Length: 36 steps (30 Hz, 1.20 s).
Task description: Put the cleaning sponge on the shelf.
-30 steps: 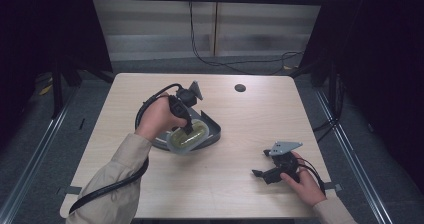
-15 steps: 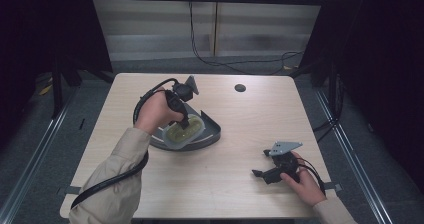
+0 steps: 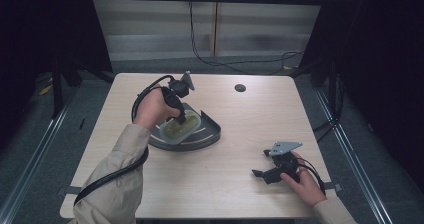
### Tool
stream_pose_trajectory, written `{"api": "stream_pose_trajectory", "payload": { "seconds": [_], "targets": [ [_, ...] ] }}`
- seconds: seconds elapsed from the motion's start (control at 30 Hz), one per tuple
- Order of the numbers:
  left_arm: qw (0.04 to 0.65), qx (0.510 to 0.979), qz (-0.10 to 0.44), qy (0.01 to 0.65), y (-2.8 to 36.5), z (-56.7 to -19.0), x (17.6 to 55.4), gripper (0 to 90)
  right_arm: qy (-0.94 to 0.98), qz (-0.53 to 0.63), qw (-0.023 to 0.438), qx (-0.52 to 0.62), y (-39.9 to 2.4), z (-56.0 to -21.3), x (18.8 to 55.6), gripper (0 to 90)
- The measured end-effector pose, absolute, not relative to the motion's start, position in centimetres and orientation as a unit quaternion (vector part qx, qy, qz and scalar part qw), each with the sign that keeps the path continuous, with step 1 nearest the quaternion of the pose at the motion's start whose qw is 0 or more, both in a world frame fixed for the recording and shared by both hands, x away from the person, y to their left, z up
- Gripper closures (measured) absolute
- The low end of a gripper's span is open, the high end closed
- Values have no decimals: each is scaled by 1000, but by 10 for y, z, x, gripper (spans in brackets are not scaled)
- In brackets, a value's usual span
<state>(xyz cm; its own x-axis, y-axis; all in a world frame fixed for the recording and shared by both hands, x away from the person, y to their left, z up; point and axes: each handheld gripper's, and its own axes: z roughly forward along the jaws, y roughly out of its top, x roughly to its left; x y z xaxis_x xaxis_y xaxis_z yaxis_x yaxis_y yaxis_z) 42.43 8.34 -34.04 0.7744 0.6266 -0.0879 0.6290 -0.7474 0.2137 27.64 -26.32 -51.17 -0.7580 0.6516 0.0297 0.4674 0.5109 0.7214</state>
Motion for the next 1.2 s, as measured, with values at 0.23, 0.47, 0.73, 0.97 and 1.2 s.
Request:
{"api": "stream_pose_trajectory", "payload": {
  "seconds": [0.23, 0.47, 0.73, 0.97, 1.2],
  "targets": [
    [119, 933, 0, 340, 89, -341, 431, 712, 860, 373, 124, 325, -263, -512, 276, 106],
    [121, 930, 3, 346, 94, -345, 437, 713, 860, 373, 124, 325, -263, -512, 276, 107],
    [121, 928, 9, 351, 103, -352, 445, 712, 860, 373, 123, 325, -263, -512, 276, 107],
    [119, 929, 10, 351, 110, -356, 450, 712, 860, 373, 124, 325, -263, -512, 276, 107],
    [123, 922, 6, 366, 120, -363, 453, 712, 860, 373, 123, 325, -263, -512, 276, 107]
  ]
}}
